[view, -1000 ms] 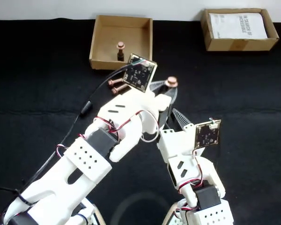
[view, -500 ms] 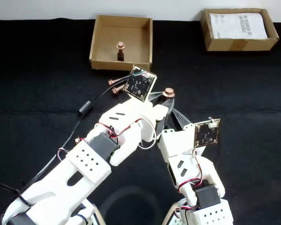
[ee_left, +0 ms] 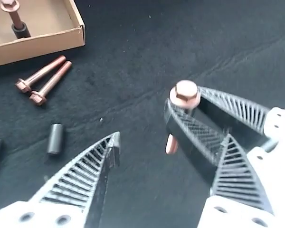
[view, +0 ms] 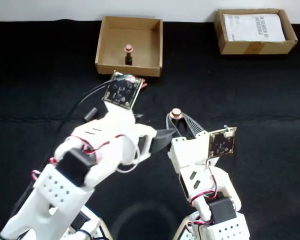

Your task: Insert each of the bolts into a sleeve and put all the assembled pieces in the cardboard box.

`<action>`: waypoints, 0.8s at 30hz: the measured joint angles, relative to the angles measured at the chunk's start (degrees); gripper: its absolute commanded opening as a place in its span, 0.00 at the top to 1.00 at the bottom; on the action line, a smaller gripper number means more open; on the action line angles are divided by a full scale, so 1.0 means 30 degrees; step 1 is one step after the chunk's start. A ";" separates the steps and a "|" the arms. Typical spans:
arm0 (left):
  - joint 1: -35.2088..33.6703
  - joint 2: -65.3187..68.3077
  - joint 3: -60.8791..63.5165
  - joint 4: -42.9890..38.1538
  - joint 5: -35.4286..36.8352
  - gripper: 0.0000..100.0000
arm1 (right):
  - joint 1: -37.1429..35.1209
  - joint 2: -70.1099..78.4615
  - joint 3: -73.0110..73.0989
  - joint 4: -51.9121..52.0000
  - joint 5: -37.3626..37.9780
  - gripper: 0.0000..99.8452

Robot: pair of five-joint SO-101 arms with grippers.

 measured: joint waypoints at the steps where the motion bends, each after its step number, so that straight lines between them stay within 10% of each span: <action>1: 0.0000 -0.0322 -0.0176 0.0498 -0.0322 0.69 | 0.0000 0.0000 0.0000 0.0000 0.0000 0.99; 10: -0.0967 -0.3780 -0.0147 0.4220 -0.2579 0.99 | 0.0117 0.0645 -0.1641 0.0000 0.0000 0.99; 24: -1.0462 -0.8967 0.3927 0.2637 -0.3751 0.99 | 0.0352 1.6293 -1.7788 0.0000 0.1172 0.99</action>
